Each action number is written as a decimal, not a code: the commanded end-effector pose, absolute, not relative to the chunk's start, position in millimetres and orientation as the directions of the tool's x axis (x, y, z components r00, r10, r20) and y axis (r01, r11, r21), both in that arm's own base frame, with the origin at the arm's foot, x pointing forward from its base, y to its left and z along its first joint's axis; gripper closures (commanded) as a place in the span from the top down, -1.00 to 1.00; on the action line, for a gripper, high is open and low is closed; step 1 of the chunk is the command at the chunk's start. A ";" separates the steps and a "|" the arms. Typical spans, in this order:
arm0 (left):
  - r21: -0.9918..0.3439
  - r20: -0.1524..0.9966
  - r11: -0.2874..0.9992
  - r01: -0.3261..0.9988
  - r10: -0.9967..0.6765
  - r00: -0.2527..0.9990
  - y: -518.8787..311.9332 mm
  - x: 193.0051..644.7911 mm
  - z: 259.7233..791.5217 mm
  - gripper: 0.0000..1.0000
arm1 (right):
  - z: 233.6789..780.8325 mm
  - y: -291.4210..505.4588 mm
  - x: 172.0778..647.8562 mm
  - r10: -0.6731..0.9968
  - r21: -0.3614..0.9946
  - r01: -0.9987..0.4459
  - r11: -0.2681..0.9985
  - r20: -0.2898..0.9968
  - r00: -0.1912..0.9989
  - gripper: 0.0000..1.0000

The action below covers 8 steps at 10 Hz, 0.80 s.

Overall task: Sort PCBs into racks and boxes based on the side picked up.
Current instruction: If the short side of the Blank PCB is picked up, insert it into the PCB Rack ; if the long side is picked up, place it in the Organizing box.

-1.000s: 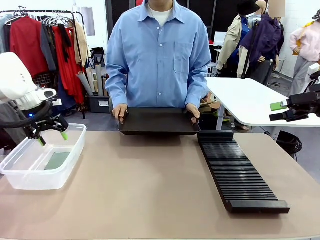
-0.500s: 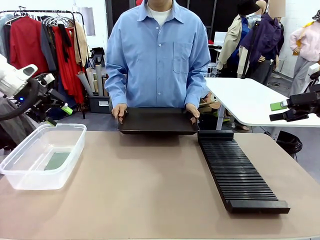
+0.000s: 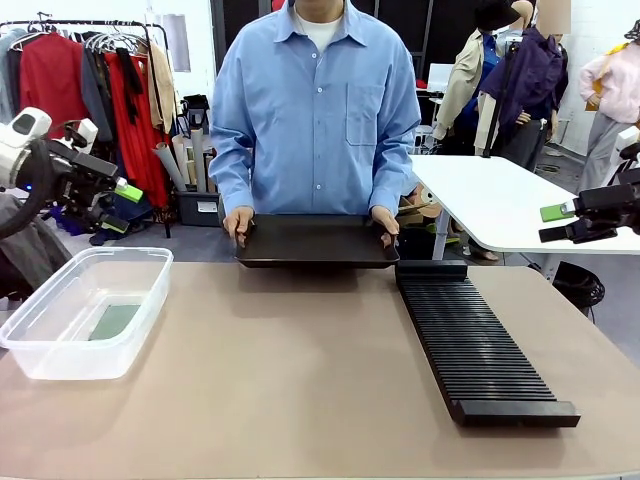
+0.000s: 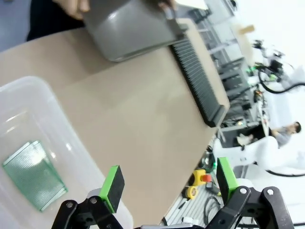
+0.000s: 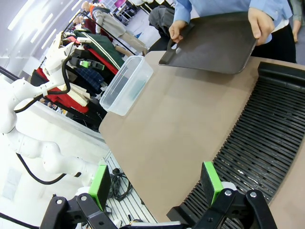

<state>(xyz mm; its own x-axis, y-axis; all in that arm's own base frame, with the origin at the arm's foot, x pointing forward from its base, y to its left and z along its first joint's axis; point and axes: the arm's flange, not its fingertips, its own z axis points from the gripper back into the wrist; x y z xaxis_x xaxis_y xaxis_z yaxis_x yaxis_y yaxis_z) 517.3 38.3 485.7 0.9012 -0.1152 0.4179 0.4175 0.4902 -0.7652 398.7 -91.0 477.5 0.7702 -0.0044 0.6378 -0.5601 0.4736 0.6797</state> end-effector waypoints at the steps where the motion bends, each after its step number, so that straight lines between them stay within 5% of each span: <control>1: -0.791 0.437 0.405 0.458 -0.150 0.887 44.8 519.5 482.7 1.00 | 480.8 -90.1 399.6 -0.014 0.684 -0.558 0.471 0.638 0.770 1.00; 8: -0.777 0.427 0.450 0.440 -0.136 0.894 39.0 514.8 485.7 1.00 | 480.8 -90.1 399.6 -0.014 0.684 -0.558 0.471 0.638 0.770 1.00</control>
<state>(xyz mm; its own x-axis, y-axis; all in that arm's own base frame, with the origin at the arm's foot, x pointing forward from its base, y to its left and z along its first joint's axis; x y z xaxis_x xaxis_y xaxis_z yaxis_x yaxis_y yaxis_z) 517.5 41.4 482.6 0.8898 -0.1453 0.4327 0.4498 0.4408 -0.7768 398.7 -91.0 477.5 0.7702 -0.0044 0.6378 -0.5601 0.4736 0.6797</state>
